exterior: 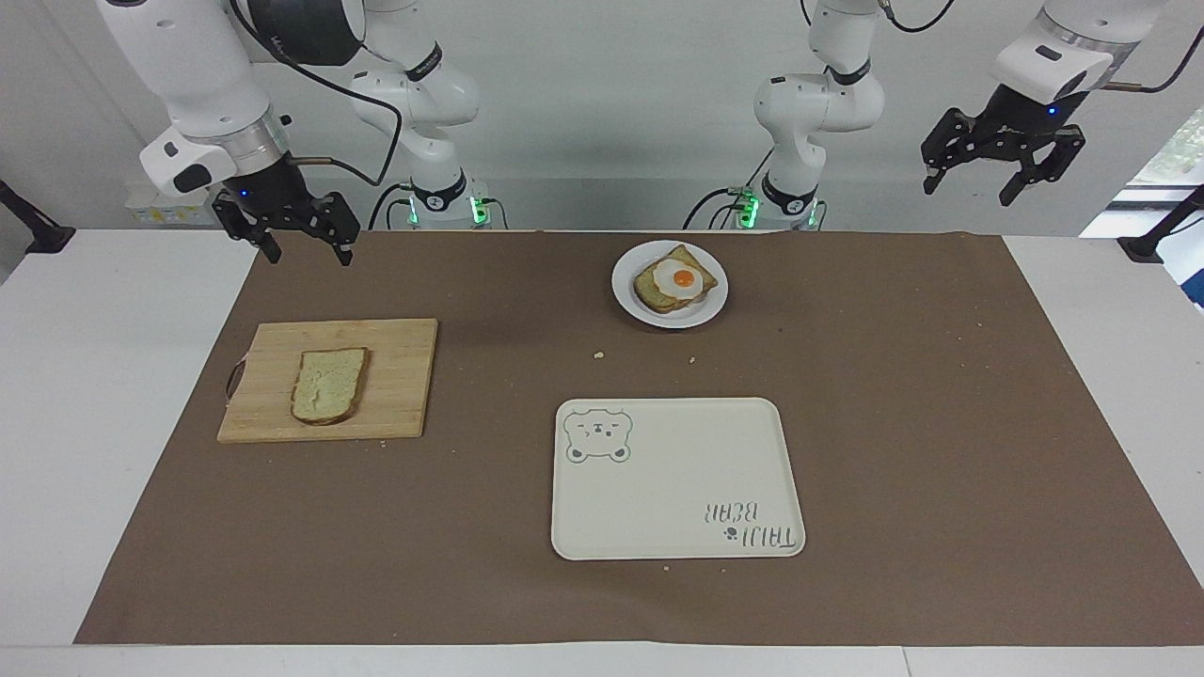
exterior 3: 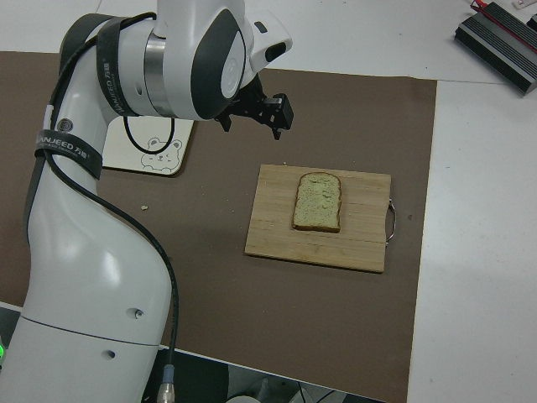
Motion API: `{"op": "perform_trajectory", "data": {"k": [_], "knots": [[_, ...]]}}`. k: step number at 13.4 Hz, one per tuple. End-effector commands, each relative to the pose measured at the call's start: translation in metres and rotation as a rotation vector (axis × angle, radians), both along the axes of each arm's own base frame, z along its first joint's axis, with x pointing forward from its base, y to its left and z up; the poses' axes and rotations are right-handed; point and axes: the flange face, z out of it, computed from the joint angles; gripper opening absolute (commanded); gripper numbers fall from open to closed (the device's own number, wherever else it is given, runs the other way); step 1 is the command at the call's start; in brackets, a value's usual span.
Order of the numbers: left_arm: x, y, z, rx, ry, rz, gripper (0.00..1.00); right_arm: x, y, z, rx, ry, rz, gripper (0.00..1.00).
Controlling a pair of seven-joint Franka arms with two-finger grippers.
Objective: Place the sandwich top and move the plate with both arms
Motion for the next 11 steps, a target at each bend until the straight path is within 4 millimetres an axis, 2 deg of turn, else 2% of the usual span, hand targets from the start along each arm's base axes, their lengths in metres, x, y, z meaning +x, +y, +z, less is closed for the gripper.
{"op": "perform_trajectory", "data": {"k": [1,11], "knots": [[-0.0081,0.0018,0.0006,0.009,0.006,0.01,1.0,0.0002,-0.0012,0.0026,0.018,-0.006,0.016,1.0],[-0.0081,0.0018,0.0006,0.009,0.006,0.01,1.0,0.0002,-0.0003,0.0026,0.018,-0.006,0.018,1.0]]}}
